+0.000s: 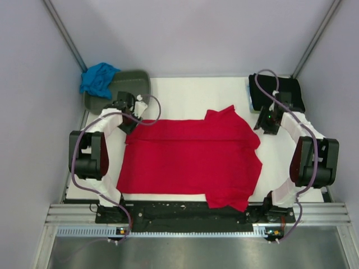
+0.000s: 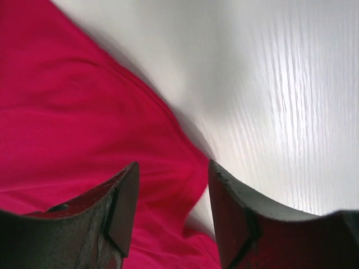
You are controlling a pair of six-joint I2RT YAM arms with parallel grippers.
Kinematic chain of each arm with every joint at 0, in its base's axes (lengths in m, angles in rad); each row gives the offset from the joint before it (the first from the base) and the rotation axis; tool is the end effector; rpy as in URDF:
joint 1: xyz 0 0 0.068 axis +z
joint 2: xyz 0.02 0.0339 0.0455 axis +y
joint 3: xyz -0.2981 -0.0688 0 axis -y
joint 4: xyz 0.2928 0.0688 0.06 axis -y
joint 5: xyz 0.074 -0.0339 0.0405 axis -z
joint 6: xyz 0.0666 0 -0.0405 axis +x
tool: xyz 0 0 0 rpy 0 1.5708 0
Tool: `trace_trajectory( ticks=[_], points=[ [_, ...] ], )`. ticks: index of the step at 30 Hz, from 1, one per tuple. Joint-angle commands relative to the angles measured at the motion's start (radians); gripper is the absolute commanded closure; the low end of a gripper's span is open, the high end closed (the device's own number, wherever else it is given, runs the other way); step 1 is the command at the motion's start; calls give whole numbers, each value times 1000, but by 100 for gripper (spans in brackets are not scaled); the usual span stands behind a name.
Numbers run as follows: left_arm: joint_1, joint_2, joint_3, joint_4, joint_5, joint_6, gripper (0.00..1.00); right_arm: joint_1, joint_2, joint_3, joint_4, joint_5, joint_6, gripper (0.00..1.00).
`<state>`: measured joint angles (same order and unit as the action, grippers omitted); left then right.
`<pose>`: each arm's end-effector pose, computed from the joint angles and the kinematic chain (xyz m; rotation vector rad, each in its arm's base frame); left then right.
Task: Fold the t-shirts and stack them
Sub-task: Flatten out the tshirt
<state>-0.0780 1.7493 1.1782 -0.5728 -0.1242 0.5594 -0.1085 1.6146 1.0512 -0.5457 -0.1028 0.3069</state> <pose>0.4091 -0.0237 0.1716 0.8235 2.6137 0.3070 0.3737 -0.0338 0.1801 0.5220 2.6343 0.2000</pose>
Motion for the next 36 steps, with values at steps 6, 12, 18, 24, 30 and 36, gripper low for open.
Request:
trace_trajectory(
  ticks=[6, 12, 18, 24, 30, 36],
  points=[
    [-259, 14, 418, -110, 251, 30, 47, 93, 203, 470, -10, -66, -131, 60],
    [-394, 333, 840, -111, 357, -166, 46, 142, 445, 685, -8, -179, -162, 63],
    [-431, 521, 946, 109, 453, -416, 41, 175, 599, 864, 7, -212, -161, 53],
    [-474, 703, 1096, 189, 391, -647, 38, 174, 666, 894, -5, -135, -94, 53],
    [-502, 838, 1207, 160, 339, -756, 41, 176, 659, 836, -3, -89, -72, 53],
    [-506, 886, 1258, 134, 359, -808, 45, 168, 676, 822, -14, -58, -40, 58]
  ],
)
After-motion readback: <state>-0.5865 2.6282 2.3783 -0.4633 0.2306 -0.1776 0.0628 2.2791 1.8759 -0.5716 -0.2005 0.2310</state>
